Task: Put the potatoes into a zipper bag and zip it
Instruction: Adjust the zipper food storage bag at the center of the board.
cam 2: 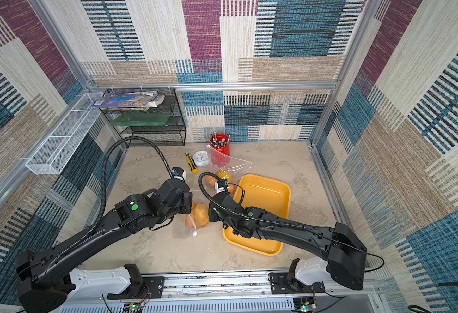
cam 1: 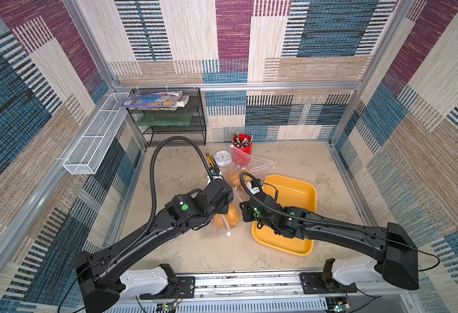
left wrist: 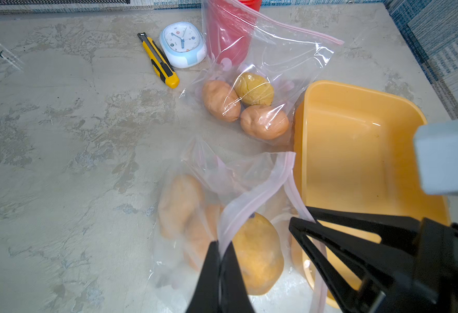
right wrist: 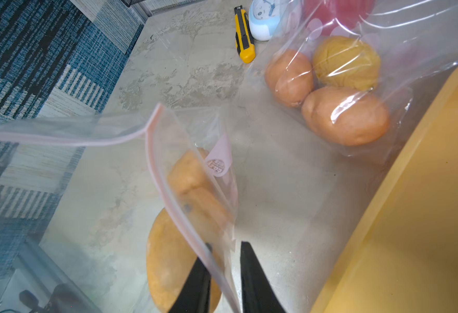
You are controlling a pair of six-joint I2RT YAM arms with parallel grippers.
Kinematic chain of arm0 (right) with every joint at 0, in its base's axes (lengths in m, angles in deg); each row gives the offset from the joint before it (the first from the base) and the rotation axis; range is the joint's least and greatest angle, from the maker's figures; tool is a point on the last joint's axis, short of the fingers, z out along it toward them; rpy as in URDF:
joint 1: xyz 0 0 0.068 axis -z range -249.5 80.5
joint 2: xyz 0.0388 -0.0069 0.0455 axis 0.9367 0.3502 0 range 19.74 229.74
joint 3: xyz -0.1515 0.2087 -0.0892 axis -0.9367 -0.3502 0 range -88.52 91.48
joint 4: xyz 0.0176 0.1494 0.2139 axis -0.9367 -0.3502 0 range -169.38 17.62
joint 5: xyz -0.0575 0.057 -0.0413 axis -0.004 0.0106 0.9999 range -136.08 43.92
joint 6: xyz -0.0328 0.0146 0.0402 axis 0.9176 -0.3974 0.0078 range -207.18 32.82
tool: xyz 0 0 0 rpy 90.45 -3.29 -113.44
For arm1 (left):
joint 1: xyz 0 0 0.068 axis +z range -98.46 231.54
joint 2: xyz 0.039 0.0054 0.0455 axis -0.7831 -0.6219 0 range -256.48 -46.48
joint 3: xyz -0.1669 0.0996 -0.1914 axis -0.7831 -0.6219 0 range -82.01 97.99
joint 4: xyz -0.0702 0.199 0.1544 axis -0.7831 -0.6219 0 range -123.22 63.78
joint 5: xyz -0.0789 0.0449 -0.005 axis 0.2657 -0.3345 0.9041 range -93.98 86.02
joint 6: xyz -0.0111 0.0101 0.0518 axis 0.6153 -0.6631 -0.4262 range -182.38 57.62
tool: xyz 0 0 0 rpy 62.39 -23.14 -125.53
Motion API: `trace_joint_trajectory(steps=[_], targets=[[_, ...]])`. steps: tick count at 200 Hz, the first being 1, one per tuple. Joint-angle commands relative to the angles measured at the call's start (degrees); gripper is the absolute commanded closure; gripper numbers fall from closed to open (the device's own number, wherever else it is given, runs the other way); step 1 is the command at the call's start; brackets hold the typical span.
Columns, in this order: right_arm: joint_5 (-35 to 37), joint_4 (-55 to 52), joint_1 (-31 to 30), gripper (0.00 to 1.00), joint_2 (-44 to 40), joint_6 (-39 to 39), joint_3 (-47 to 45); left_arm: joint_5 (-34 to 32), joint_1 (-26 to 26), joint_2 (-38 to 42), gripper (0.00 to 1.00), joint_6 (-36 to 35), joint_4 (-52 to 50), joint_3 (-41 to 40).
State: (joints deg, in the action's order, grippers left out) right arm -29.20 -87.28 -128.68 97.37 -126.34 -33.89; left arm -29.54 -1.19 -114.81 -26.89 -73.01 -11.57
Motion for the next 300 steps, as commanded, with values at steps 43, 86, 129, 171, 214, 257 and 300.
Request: trace_joint_trajectory(steps=[43,86,129,171,214,257,300], targets=[[-0.3,2.0,1.2,1.0,0.6,2.4,2.1,-0.4,0.1,0.7,1.0,-1.3,1.4,-0.1],[-2.5,0.8,3.0,1.0,-0.7,5.9,6.8,2.3,0.1,2.3,1.0,-0.9,4.0,-1.4],[-9.8,-2.4,4.3,1.0,5.2,10.4,14.4,4.4,0.1,2.7,1.0,1.5,5.7,-0.4],[-12.1,-2.2,5.7,1.0,7.0,11.3,15.6,4.7,1.2,0.6,1.0,5.6,7.0,0.7],[-12.5,-3.7,6.7,1.0,5.1,12.5,17.0,15.8,8.9,-1.1,1.0,12.1,11.9,-3.2],[-12.8,-7.4,6.9,0.98,6.9,13.8,20.7,20.7,12.1,-5.2,1.0,14.0,12.1,-2.1],[-14.1,-7.8,8.7,0.97,10.7,14.5,22.8,20.0,12.2,-5.1,1.0,14.0,12.6,-1.7]])
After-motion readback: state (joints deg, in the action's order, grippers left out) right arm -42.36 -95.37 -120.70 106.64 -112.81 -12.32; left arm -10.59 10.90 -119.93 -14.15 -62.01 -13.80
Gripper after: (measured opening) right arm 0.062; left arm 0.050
